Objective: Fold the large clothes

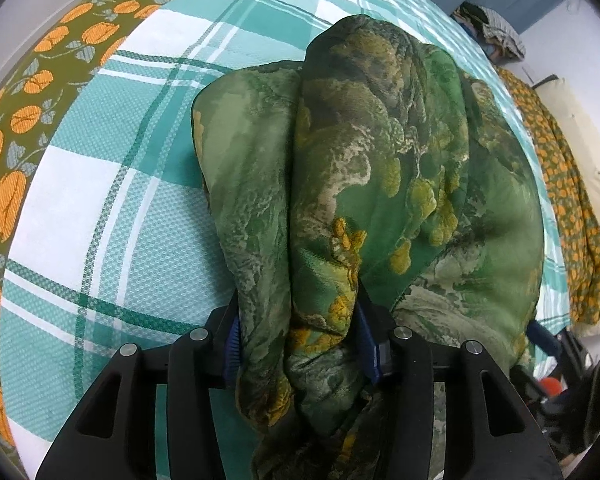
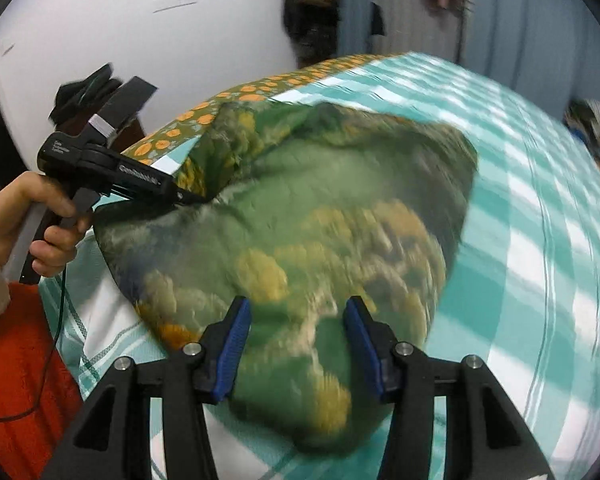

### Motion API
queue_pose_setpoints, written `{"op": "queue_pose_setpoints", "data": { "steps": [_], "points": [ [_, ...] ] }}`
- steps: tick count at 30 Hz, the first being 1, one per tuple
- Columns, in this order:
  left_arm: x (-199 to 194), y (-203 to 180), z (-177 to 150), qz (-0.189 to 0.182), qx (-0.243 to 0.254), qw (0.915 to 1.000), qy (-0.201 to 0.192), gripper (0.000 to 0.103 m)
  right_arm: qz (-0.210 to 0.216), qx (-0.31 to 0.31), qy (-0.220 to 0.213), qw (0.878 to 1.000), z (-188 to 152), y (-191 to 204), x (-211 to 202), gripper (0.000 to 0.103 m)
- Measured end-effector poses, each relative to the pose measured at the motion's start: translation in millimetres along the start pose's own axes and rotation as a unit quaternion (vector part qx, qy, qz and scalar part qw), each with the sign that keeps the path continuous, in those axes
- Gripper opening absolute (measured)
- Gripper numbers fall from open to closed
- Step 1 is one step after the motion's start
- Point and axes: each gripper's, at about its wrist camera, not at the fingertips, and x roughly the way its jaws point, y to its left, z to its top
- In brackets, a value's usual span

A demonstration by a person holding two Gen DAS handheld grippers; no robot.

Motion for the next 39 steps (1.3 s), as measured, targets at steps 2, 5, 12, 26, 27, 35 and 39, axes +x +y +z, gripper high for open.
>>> {"op": "queue_pose_setpoints", "data": {
  "steps": [2, 5, 12, 26, 27, 35, 39],
  "points": [
    [1, -3, 0, 0.007, 0.000, 1.0000, -0.001, 0.048, -0.013, -0.005, 0.007, 1.000, -1, 3, 14, 0.052],
    [1, -6, 0, 0.014, 0.000, 0.9999, -0.003, 0.048, -0.032, -0.030, 0.005, 0.999, -5, 9, 26, 0.052],
    [-10, -24, -4, 0.045, 0.006, 0.9988, -0.019, 0.048, -0.049, -0.044, -0.012, 0.998, -10, 16, 18, 0.052],
    [-120, -41, -34, 0.133, 0.002, 0.9816, -0.137, 0.102, -0.071, -0.001, -0.064, 0.995, -27, -6, -106, 0.079],
    [-125, -36, -39, 0.130, 0.001, 0.9821, -0.136, 0.102, -0.076, 0.011, -0.061, 0.995, -31, -11, -109, 0.079],
    [-127, -24, -65, 0.103, 0.029, 0.9862, -0.126, 0.101, -0.097, 0.063, -0.008, 0.993, -60, -41, -110, 0.079],
    [-115, -28, -66, 0.119, 0.052, 0.9888, -0.073, 0.101, -0.083, 0.072, -0.069, 0.992, -67, -48, -131, 0.080]
  ]
}}
